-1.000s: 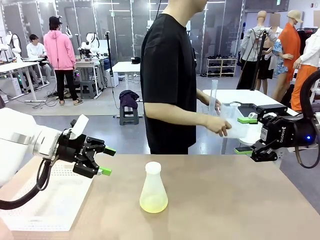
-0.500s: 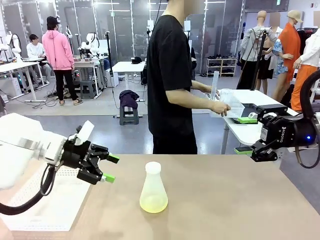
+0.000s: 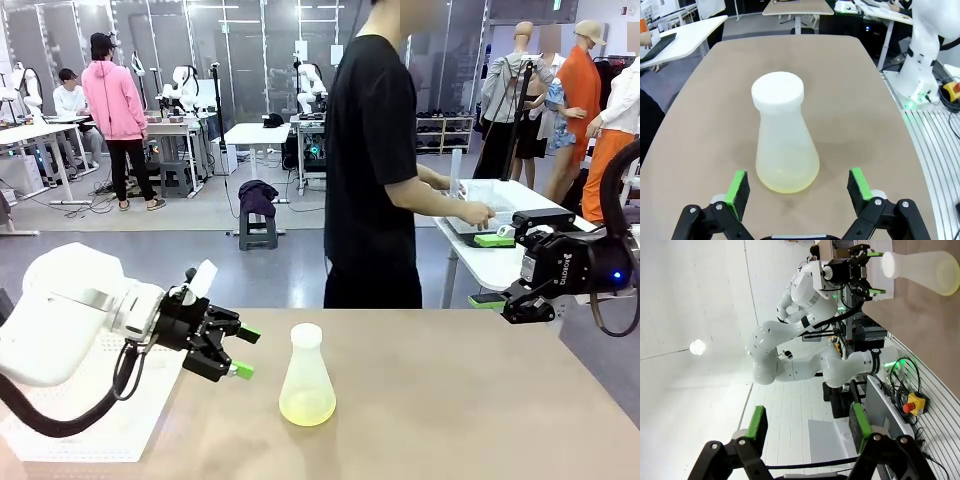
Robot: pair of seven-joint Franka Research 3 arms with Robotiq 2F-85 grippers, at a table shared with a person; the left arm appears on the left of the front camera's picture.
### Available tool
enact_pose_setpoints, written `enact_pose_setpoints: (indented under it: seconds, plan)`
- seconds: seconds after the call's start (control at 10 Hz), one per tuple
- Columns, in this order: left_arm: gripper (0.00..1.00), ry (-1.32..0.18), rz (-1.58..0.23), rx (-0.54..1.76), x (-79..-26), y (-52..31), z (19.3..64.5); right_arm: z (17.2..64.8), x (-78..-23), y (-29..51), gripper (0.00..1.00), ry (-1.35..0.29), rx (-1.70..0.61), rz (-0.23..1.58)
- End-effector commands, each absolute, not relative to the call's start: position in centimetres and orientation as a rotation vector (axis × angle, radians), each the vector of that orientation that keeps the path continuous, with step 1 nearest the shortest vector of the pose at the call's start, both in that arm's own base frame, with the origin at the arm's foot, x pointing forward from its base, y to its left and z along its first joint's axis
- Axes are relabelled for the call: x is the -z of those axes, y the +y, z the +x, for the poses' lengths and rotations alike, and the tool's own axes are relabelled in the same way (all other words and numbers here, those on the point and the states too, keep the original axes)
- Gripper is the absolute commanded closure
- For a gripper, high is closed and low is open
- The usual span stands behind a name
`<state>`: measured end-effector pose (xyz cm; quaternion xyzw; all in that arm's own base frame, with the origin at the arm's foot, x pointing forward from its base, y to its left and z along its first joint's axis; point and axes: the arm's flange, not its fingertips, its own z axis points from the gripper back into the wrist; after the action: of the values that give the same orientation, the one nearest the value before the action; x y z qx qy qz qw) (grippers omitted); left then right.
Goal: Prepare the solutions needed for the experiment.
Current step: When the human places the Big flask in the center of the table, pick up the Big flask and place it in the left Organizing basket.
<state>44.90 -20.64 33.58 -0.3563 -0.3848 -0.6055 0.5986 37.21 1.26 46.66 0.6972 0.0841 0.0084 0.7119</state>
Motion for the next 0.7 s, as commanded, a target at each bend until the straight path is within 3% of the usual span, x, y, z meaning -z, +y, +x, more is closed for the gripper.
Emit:
enact_pose_setpoints:
  seconds: [0.0,0.6]
  plan:
    - [0.00,-0.941,-0.852,1.376,-32.6,-22.3,46.1,37.2,-46.6,1.2,0.17,0.180,-0.031,1.555]
    - [0.00,-0.929,-0.934,1.381,-30.3,-27.3,48.0,37.2,-46.6,1.2,0.17,0.180,-0.031,1.555]
